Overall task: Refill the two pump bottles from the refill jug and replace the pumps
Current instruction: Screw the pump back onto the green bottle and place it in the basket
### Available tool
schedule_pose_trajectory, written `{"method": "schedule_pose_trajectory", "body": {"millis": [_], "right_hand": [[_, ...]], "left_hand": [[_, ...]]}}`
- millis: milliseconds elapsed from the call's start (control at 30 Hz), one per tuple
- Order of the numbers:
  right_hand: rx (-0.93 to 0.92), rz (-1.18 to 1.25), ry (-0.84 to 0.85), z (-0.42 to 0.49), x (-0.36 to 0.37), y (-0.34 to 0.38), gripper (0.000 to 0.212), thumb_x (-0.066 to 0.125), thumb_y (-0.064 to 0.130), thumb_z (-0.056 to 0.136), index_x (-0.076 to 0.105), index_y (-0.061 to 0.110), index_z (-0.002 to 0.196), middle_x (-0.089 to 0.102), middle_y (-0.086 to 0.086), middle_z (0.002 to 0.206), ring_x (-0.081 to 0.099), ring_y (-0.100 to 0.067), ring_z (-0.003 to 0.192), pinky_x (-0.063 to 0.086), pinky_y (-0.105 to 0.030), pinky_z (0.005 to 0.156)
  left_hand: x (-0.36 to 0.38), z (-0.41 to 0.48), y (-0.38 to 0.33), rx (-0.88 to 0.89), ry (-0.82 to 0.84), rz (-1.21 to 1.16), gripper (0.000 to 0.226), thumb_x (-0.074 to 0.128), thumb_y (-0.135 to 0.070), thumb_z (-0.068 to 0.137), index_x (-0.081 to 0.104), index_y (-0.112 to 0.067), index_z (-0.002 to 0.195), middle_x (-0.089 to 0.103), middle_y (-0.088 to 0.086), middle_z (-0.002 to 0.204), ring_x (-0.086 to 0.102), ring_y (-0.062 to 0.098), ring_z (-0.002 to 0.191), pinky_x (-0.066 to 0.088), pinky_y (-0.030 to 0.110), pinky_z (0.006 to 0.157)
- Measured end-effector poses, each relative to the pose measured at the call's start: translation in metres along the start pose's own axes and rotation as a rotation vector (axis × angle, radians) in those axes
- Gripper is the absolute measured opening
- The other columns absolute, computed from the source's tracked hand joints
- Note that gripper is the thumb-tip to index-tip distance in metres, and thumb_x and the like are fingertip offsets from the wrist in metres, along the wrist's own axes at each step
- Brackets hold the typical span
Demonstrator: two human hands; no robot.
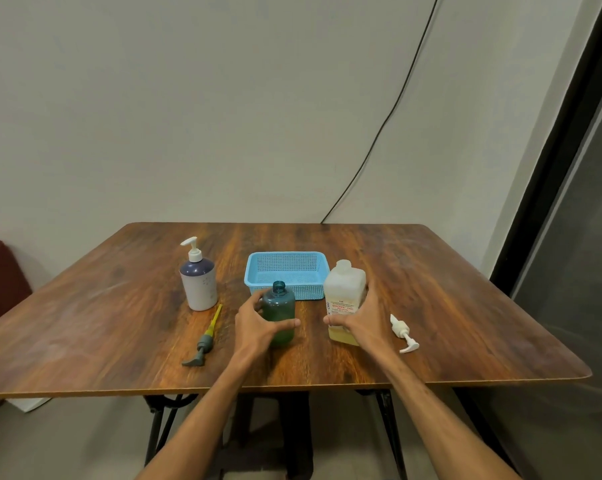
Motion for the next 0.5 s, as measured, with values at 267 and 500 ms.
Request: {"method": "schedule_pose_trajectory", "body": {"millis": [267, 500], "right_hand": [[0.056, 0.067, 0.011, -0.004, 0.003, -0.017, 0.096, 0.097, 0.022, 0.056, 0.037, 0.026, 0.13, 0.055, 0.009, 0.113, 0.059, -0.01, 0.103, 0.052, -0.019, 0.073], [0.067, 0.118, 0.045, -0.006, 0.001, -0.023, 0.102, 0.097, 0.023, 0.058, 0.033, 0.028, 0.137, 0.054, 0.008, 0.118, 0.057, -0.006, 0.106, 0.051, -0.017, 0.073]], "left_hand": [[0.004, -0.004, 0.005, 0.008, -0.025, 0.017, 0.088, 0.095, -0.031, 0.055, 0.05, -0.022, 0.13, 0.058, 0.004, 0.135, 0.054, 0.02, 0.124, 0.047, 0.034, 0.1], [0.007, -0.006, 0.006, 0.01, 0.014, 0.041, 0.093, 0.092, -0.026, 0.063, 0.041, -0.018, 0.141, 0.05, 0.007, 0.144, 0.048, 0.021, 0.13, 0.04, 0.028, 0.1]]}}
Point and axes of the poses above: each hand's wrist, its own z-axis towards the middle knuckle, its own x-axis out of the palm, y = z × x, the point moved 3 cm from there along z, towards the middle knuckle
